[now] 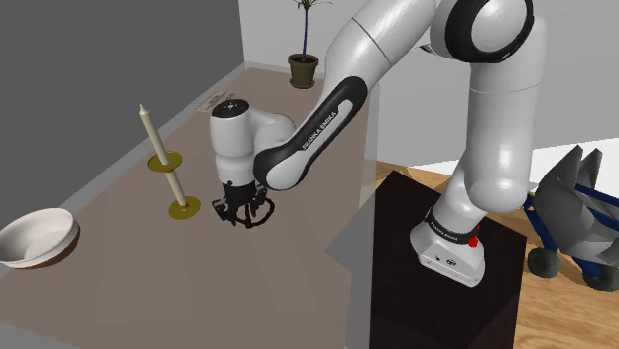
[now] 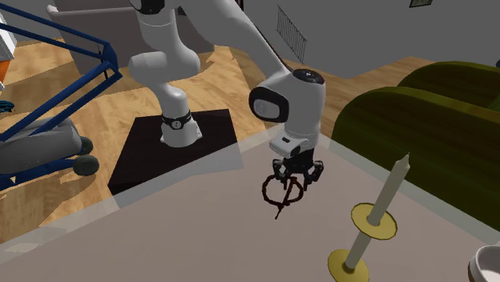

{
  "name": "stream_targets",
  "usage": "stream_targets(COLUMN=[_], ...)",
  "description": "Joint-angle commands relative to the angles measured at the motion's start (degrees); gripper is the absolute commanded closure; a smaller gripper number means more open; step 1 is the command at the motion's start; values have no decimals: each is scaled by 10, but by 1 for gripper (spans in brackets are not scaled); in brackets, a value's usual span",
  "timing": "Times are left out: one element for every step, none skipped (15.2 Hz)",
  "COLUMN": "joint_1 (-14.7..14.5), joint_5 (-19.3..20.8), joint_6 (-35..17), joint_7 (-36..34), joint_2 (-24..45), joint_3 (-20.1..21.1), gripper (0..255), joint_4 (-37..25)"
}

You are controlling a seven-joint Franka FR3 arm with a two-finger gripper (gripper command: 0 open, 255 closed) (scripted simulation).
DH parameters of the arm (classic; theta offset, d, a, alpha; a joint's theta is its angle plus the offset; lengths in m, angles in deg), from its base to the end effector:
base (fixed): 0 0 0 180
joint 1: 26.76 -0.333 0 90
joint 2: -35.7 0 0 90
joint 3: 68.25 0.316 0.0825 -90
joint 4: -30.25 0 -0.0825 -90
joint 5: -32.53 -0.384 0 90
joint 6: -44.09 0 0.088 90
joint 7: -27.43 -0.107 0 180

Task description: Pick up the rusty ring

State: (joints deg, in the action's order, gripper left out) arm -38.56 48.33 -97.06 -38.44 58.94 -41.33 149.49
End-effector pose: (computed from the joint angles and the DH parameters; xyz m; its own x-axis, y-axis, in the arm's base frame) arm 0.4625 0.3650 0.2523 0.9562 -0.2923 0.0143 -0.2917 -0.9559 -0.0328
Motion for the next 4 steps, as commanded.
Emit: stream_targets(joint_1=[5, 7, 7, 7], joint_5=[-9, -13, -14, -14], joint_6=[12, 18, 18, 18], joint_7=[6, 9, 10, 10], joint_2=[-12, -17, -18, -18], joint_3=[5, 8, 8, 8], gripper=[255, 255, 255, 255], joint_4=[-1, -2, -2, -2])
